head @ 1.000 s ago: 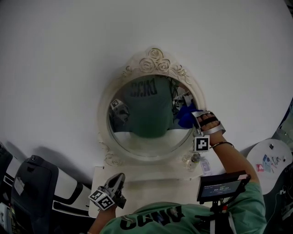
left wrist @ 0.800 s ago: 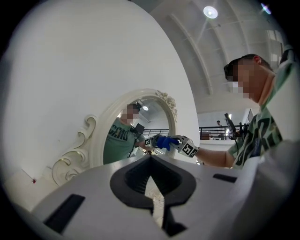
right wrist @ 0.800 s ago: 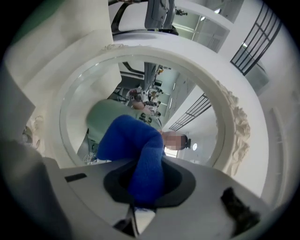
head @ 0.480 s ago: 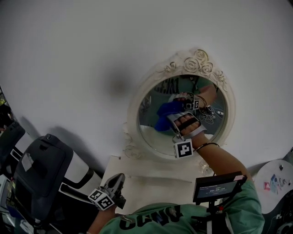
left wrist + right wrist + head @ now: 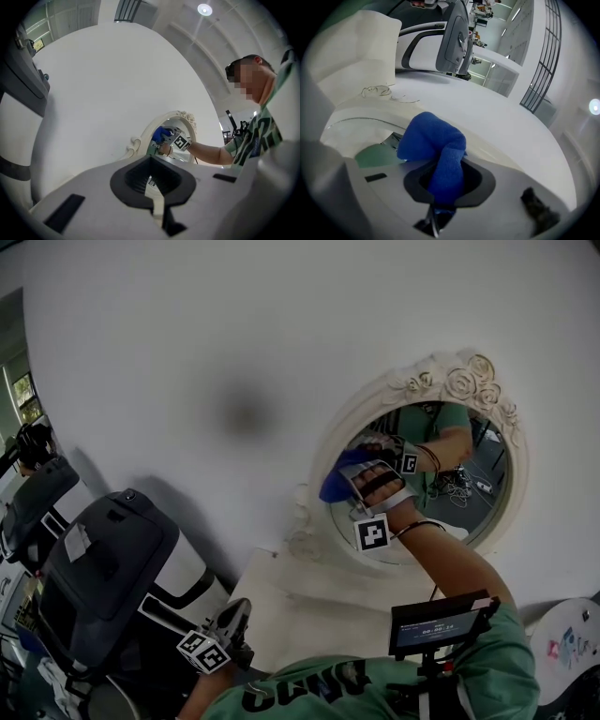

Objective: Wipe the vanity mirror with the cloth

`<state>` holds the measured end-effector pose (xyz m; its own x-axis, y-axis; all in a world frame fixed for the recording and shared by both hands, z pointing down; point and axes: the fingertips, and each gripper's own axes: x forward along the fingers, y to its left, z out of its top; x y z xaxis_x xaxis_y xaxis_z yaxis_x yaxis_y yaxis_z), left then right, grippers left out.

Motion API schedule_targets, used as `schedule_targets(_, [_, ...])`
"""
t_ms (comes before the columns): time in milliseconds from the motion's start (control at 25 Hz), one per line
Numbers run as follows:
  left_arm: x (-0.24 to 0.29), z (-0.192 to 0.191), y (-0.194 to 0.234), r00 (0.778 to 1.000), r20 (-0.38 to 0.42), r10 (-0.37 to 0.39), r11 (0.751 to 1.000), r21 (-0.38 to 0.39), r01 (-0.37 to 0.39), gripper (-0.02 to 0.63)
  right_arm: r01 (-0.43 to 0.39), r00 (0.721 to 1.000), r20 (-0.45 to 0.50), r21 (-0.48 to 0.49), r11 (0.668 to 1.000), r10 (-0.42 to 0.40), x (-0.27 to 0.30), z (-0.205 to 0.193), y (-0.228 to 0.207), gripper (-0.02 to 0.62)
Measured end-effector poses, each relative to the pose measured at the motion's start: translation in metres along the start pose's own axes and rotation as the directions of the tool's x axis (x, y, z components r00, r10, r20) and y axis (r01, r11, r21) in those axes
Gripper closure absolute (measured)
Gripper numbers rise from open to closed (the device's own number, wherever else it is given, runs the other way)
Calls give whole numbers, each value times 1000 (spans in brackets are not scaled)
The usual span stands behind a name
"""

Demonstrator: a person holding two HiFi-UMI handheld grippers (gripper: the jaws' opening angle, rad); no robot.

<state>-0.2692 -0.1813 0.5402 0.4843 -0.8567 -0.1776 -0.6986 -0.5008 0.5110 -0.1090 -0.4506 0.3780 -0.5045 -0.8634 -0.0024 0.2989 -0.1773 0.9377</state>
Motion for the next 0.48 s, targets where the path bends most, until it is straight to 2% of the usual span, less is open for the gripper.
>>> schedule_targets(200, [31, -2, -17, 997, -19, -72, 997, 11, 72, 606, -14, 999, -37, 30, 999, 15, -25, -32, 9, 545])
schedule_targets(360, [65, -11, -37, 987, -61, -148, 989, 12, 149, 606, -29, 993, -113, 49, 998, 35, -72, -89, 31, 545])
schedule_targets(480, [91, -24, -56, 974, -89, -207, 978, 0, 207, 606, -47, 978, -203, 50, 998, 57, -117, -141, 49, 545])
